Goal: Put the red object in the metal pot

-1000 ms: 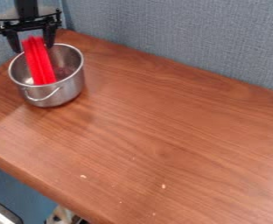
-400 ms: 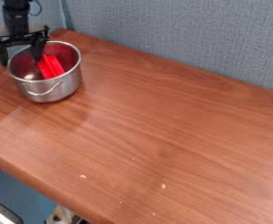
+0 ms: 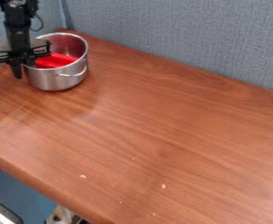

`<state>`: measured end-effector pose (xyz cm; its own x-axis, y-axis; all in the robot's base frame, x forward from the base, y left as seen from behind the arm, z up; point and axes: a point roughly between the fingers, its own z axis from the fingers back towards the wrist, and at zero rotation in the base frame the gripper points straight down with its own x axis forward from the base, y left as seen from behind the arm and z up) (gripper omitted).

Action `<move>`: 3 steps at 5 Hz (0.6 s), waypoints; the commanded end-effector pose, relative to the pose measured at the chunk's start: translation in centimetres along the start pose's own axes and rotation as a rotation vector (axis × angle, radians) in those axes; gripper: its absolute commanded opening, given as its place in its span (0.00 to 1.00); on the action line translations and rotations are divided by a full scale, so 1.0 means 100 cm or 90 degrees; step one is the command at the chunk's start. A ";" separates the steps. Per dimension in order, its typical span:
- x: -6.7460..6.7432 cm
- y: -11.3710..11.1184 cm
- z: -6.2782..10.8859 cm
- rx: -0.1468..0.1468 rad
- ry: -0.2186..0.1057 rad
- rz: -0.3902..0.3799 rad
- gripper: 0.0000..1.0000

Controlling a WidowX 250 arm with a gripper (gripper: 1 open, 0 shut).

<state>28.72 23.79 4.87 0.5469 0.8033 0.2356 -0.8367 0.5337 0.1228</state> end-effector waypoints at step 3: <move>-0.015 0.003 0.009 -0.016 -0.044 -0.044 1.00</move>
<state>26.95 22.18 4.18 0.6024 0.7571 0.2527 -0.7960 0.5933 0.1200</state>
